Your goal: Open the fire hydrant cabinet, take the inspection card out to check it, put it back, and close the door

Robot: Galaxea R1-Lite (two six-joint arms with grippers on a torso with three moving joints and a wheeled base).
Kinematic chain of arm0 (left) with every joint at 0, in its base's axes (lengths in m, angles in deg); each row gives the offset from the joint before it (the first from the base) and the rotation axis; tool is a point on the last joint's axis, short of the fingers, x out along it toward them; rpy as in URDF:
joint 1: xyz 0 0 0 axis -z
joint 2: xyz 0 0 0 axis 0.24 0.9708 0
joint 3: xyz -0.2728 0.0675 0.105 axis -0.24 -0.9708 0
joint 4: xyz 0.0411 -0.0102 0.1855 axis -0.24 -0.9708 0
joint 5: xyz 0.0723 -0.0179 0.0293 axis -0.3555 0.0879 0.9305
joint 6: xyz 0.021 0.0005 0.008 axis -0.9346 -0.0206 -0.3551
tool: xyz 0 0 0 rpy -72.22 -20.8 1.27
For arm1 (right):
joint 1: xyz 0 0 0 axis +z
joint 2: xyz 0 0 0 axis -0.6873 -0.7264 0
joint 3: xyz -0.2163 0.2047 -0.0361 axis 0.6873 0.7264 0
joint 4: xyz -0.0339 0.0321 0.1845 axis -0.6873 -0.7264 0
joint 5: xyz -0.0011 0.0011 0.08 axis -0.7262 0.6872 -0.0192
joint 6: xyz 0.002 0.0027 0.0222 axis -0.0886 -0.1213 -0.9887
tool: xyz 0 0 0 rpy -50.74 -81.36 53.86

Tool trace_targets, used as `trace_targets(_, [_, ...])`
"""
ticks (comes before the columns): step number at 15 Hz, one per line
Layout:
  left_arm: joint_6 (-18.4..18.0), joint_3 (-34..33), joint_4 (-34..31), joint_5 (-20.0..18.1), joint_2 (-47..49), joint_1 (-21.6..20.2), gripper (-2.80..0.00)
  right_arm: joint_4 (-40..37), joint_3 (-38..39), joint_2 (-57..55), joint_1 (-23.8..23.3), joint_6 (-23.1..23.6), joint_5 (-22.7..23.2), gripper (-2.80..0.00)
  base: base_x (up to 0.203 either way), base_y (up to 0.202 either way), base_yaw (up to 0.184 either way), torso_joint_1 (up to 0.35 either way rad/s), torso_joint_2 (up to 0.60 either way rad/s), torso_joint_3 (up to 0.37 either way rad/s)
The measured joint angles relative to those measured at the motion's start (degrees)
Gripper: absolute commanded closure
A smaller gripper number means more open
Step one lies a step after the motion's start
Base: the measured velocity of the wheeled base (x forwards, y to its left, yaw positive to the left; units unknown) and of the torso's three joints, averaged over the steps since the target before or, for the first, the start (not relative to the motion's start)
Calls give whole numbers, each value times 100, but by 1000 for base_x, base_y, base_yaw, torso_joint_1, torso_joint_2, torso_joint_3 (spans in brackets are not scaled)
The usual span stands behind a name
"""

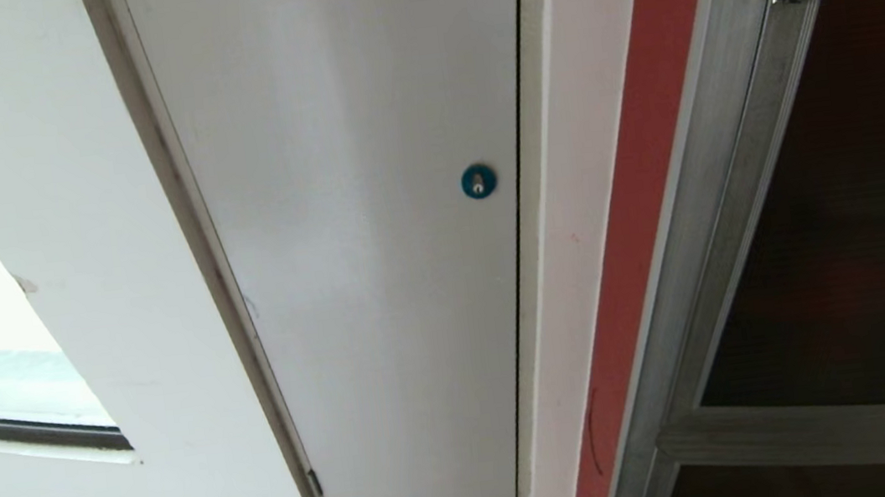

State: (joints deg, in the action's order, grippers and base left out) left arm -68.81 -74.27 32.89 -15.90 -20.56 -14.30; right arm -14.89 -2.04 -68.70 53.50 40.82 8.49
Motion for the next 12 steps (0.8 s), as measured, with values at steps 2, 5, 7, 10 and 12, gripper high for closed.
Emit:
trace_targets(2, [-2,0,-1,-1,0,0,0,-324,-764,-226,5,-84,14,0,0,0,0,0,0,0])
trace_targets(5, [0,0,0,0,0,0,0,-504,-1703,-747,9,-146,8,0,0,0,0,0,0,0])
trace_targets(7, [0,0,0,0,0,0,0,-517,-2267,-1123,9,-152,-16,0,0,0,0,0,0,0])
trace_targets(10, [-2,0,0,2,0,0,0,-498,-2950,-1657,9,-155,-183,0,0,0,0,0,0,0])
trace_targets(12, [0,0,0,2,0,0,0,-469,-3303,-1952,9,-155,-319,0,0,0,0,0,0,0])
